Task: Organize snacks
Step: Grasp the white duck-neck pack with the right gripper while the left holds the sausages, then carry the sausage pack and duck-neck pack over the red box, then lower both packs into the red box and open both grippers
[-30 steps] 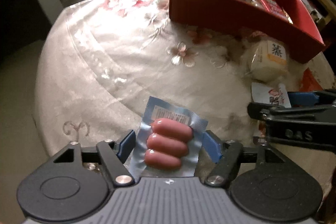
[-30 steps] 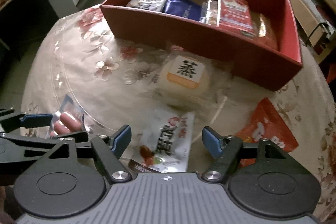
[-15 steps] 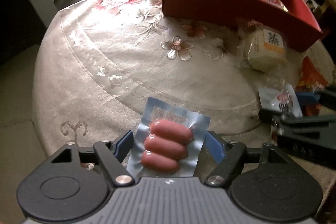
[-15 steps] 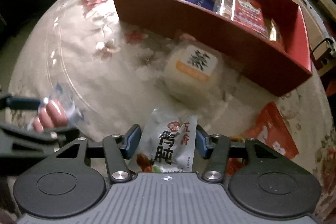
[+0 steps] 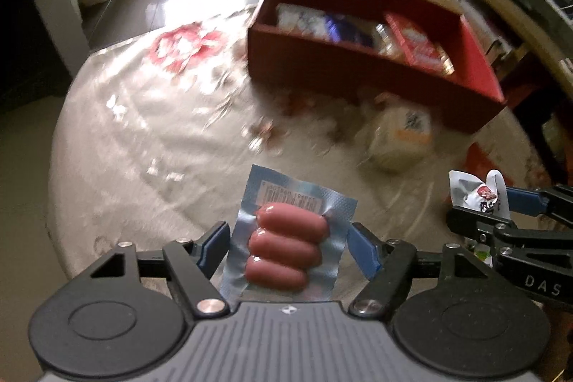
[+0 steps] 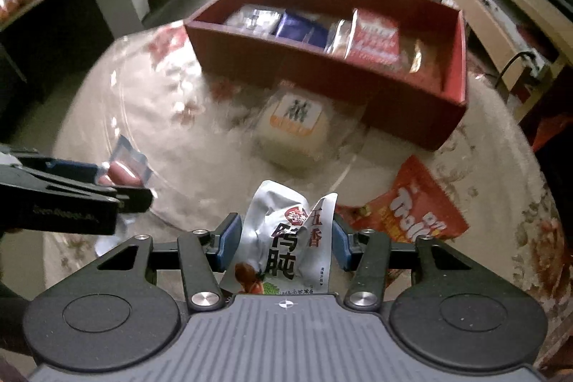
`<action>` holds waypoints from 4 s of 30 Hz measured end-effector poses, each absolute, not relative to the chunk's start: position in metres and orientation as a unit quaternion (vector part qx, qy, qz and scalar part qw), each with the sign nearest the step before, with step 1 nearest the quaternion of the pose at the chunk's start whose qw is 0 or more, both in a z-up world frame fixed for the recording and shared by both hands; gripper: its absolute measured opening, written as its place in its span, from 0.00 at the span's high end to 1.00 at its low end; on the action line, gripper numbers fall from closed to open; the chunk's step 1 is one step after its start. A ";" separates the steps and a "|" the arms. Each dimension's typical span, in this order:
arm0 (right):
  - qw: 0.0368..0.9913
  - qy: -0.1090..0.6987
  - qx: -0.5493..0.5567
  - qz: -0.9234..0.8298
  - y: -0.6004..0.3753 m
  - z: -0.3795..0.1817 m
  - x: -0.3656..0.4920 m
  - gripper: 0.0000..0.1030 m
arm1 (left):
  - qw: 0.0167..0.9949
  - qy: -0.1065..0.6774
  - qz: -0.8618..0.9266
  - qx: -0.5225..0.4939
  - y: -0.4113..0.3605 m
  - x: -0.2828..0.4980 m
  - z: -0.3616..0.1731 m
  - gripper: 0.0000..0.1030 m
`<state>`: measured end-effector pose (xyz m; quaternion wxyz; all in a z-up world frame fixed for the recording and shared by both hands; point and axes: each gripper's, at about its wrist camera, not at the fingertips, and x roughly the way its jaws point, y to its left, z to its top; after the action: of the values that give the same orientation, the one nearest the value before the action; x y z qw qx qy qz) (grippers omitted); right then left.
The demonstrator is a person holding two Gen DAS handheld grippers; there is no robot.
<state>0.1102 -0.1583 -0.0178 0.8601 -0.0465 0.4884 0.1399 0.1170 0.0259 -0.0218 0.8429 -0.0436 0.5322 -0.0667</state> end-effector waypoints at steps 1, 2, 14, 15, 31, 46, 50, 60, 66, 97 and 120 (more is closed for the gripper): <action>0.863 0.484 -0.042 0.139 -0.160 -0.015 0.112 0.42 | 0.845 0.529 -0.070 -0.045 0.024 0.119 -0.018 0.27; 0.866 0.479 -0.038 0.139 -0.163 -0.011 0.113 0.42 | 0.847 0.525 -0.072 -0.046 0.022 0.122 -0.015 0.27; 0.887 0.443 -0.015 0.127 -0.179 0.015 0.137 0.42 | 0.867 0.491 -0.076 -0.038 -0.001 0.157 0.012 0.27; 0.889 0.441 -0.014 0.127 -0.180 0.017 0.139 0.42 | 0.868 0.489 -0.075 -0.036 -0.002 0.160 0.013 0.27; 0.899 0.421 -0.007 0.117 -0.188 0.030 0.162 0.42 | 0.884 0.463 -0.067 -0.007 -0.019 0.184 0.025 0.27; 0.906 0.411 0.000 0.098 -0.202 0.037 0.186 0.42 | 0.889 0.453 -0.060 0.001 -0.029 0.212 0.030 0.27; 0.907 0.410 0.002 0.093 -0.205 0.036 0.198 0.42 | 0.890 0.452 -0.057 0.003 -0.033 0.226 0.028 0.27; 0.906 0.416 -0.006 0.082 -0.211 0.026 0.236 0.42 | 0.890 0.454 -0.041 0.001 -0.038 0.267 0.015 0.27; 0.905 0.417 -0.003 0.082 -0.213 0.019 0.259 0.42 | 0.887 0.460 -0.035 -0.004 -0.045 0.287 0.004 0.27; 0.900 0.429 -0.020 0.077 -0.214 -0.011 0.288 0.30 | 0.884 0.466 -0.028 0.027 -0.062 0.298 -0.012 0.28; 0.901 0.428 -0.038 0.059 -0.223 0.014 0.220 0.24 | 0.882 0.464 -0.072 0.038 -0.065 0.219 0.005 0.26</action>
<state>0.2205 -0.2232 0.0144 0.9012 -0.0381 0.4278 0.0588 0.2189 -0.0647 0.0052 0.8822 0.0379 0.4637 -0.0724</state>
